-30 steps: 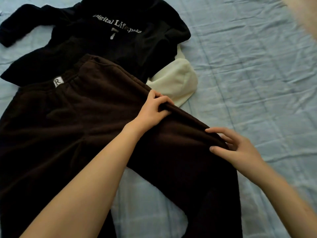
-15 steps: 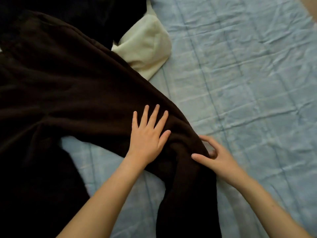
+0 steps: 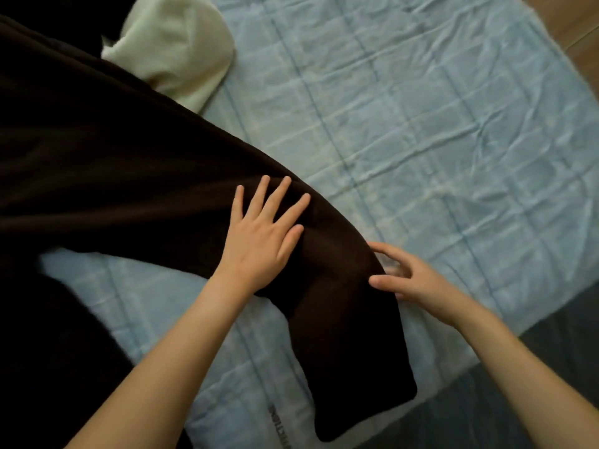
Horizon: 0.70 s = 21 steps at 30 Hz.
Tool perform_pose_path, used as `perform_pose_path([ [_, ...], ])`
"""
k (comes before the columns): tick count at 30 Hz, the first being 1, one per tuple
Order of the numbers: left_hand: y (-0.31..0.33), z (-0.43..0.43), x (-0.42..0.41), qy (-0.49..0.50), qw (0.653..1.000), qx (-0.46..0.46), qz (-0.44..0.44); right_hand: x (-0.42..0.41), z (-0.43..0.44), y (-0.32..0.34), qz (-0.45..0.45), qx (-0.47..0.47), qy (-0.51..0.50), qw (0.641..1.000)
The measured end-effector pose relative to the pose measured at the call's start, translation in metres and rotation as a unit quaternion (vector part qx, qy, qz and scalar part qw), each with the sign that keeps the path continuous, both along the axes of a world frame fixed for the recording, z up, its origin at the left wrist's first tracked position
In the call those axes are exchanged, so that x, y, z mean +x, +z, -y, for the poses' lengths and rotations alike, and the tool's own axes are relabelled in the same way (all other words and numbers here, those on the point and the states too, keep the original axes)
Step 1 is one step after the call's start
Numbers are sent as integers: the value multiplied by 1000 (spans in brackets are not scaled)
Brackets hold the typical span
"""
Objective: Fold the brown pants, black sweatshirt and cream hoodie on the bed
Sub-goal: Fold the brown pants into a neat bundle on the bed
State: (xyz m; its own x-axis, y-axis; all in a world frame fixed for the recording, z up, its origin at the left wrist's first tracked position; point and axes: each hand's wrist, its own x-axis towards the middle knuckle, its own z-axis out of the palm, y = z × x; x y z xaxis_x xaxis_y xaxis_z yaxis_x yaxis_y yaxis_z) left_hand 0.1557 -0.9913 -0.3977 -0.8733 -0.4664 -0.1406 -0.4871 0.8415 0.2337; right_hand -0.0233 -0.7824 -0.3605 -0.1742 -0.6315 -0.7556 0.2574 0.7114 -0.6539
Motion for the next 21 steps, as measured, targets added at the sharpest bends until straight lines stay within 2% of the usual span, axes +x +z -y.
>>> perform_pose_path([
  [5, -13, -3, 2, -3, 1000, -10, 25, -17, -16, 13, -107, -50, -61, 991],
  [8, -9, -5, 1, 0, 999, 1, 36, -37, -23, 18, -99, -48, -88, 990],
  [10, -3, -7, -1, 6, 999, 8, 33, -38, -30, 12, -126, 18, 4, 992],
  [12, 4, -6, -5, 26, 999, 20, -7, -33, -38, 9, -141, 60, 99, 983],
  [14, 12, 0, -16, 21, 996, 35, -75, -35, -49, 10, -162, 55, 134, 976],
  [16, 18, 10, -36, -21, 992, 66, -103, -44, -58, 17, -183, 56, 142, 971],
  [18, 23, 21, -61, -62, 990, 112, -58, -49, -64, 23, -170, 48, 137, 975],
  [21, 26, 36, -86, -73, 984, 140, 79, -56, -73, 32, -119, 24, 94, 988],
])
